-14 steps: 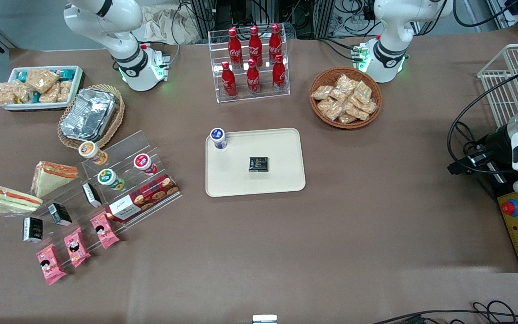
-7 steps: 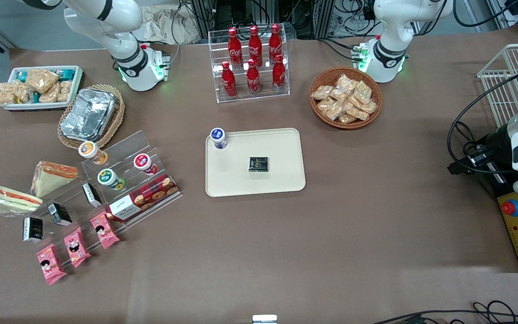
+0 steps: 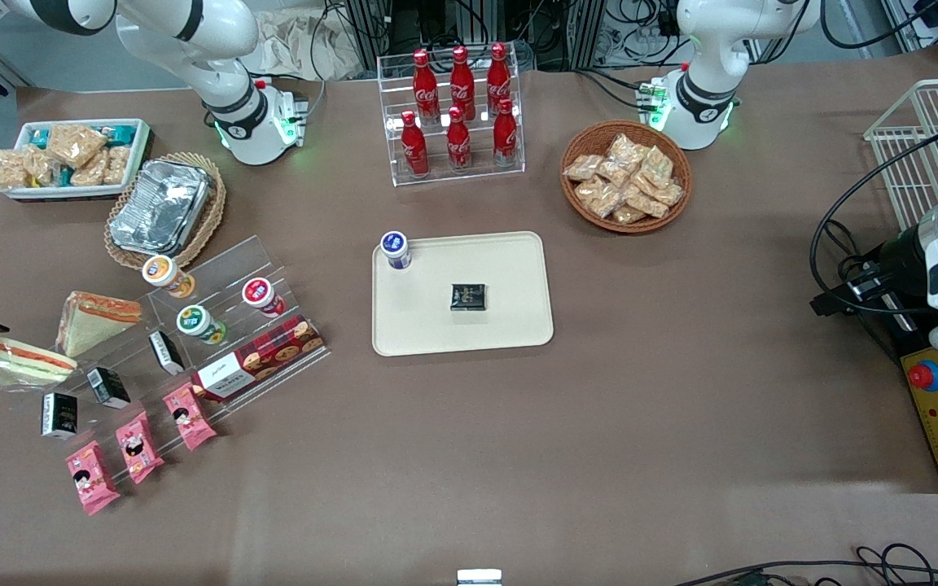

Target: Place sandwich on tray

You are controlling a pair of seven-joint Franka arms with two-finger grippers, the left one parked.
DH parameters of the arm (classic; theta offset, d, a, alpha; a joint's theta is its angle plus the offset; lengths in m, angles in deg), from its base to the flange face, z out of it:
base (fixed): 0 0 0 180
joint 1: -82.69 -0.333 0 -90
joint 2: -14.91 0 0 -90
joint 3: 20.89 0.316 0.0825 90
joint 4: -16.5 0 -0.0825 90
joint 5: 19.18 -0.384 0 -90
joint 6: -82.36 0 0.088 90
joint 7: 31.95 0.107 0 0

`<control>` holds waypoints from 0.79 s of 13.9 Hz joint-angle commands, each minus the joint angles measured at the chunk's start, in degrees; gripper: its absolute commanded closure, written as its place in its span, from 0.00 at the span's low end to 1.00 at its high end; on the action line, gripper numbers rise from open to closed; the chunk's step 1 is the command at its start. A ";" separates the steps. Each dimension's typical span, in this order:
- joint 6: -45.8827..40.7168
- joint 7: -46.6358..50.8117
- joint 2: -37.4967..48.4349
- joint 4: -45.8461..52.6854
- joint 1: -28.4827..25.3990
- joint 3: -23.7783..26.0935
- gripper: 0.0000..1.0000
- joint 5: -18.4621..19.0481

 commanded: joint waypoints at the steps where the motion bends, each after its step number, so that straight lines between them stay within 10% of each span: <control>1: 1.52 1.20 -1.61 0.50 0.25 -0.06 0.02 -1.82; 5: 3.36 1.47 -2.49 0.50 0.34 -0.06 0.13 -3.57; 11: 6.43 3.40 -3.37 -0.90 0.25 -0.06 0.67 -4.81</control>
